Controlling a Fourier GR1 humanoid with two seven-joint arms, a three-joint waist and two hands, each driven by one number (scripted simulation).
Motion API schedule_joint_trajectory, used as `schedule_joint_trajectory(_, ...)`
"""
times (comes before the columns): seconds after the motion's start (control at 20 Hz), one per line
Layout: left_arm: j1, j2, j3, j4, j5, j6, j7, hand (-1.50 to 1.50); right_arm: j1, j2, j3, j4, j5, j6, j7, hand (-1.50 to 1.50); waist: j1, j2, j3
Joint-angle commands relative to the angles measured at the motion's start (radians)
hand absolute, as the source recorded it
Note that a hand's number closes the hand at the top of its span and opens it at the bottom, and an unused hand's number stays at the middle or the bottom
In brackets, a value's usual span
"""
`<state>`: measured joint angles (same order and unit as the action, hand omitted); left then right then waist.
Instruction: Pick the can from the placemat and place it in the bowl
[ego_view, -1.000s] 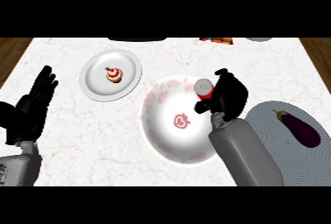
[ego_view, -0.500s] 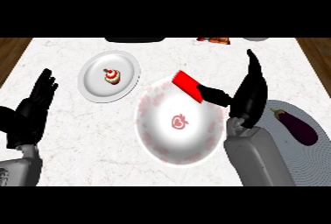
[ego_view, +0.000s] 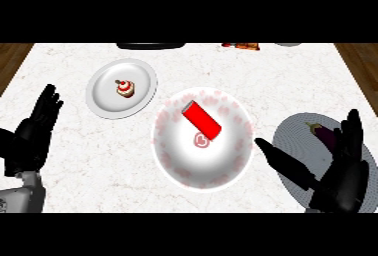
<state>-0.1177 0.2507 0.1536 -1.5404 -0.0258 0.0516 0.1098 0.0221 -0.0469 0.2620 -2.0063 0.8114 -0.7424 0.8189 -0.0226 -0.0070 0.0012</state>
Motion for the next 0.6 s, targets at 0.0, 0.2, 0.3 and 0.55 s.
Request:
schedule_joint_trajectory(0.0, -0.003, 0.019, 0.014, -0.006, 0.005, -0.013, 0.007, 0.0, 0.295, -0.052, 0.08, -0.225, -0.111, -0.066, -0.112, -1.5, -0.007, -0.001, 0.001)
schedule_joint_trajectory(0.2, 0.063, -0.001, 0.013, -0.03, 0.012, -0.018, -0.033, 0.0, 0.465, -0.107, 0.141, -0.346, -0.284, -0.118, -0.249, -1.5, -0.001, -0.002, 0.001)
schedule_joint_trajectory(0.3, 0.044, -0.003, 0.006, -0.056, 0.01, -0.012, 0.01, 0.0, 0.519, -0.181, 0.143, -0.416, -0.383, -0.098, -0.344, -1.5, -0.003, -0.003, 0.002)
schedule_joint_trajectory(0.55, -0.043, 0.029, 0.044, 0.008, 0.025, -0.02, 0.041, 0.0, 0.622, -0.211, 0.15, -0.375, -0.552, -0.15, -0.623, -1.5, -0.007, -0.002, 0.002)
